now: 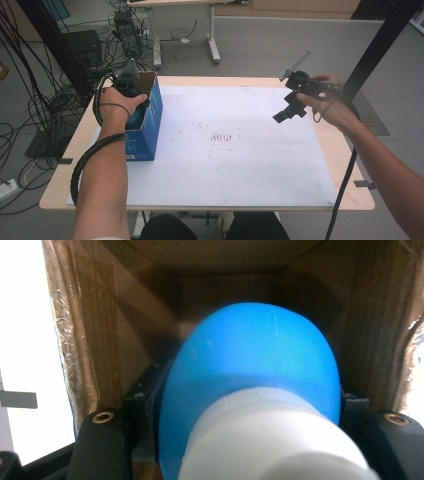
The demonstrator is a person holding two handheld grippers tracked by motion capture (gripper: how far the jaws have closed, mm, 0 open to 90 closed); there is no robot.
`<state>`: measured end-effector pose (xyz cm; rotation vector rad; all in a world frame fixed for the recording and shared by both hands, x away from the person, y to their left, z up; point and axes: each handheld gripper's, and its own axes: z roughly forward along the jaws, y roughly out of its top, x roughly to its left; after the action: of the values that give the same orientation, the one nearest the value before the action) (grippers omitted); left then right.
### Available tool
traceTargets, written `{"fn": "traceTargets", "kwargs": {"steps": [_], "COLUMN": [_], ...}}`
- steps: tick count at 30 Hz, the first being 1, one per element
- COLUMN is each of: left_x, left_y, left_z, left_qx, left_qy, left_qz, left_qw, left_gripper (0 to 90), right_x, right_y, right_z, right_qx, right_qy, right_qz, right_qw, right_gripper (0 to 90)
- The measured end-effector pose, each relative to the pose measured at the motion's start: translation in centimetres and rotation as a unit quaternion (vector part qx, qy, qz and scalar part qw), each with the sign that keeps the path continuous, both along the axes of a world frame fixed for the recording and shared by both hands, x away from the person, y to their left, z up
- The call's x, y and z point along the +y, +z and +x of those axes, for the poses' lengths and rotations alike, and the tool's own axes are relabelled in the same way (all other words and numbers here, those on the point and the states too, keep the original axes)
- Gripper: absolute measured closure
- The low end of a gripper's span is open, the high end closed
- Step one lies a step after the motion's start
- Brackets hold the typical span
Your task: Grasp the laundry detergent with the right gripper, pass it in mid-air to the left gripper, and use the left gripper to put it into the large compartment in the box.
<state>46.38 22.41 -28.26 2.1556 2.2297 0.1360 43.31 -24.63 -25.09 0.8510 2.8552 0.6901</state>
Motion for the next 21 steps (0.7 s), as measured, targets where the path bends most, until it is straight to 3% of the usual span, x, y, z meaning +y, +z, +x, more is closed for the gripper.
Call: {"fn": "traceTargets", "kwargs": {"steps": [11,21], "left_x": [0.27,0.05], "left_y": [-0.19,0.2], "left_z": [-0.19,-0.3], "left_qx": [-0.004,-0.003], "left_qy": [0.005,-0.001], "left_qz": [-0.006,0.01], "left_qw": [1.0,0.9999], "left_gripper": [32.3,29.6], "right_x": [0.16,0.3], "right_y": [-0.11,0.11], "right_z": [-0.03,-0.02], "right_qx": [0.001,-0.002], "right_qy": [0.002,0.003], "right_qz": [0.0,0.0], "right_qw": [1.0,1.0], "right_gripper": [4.9,4.9]}}
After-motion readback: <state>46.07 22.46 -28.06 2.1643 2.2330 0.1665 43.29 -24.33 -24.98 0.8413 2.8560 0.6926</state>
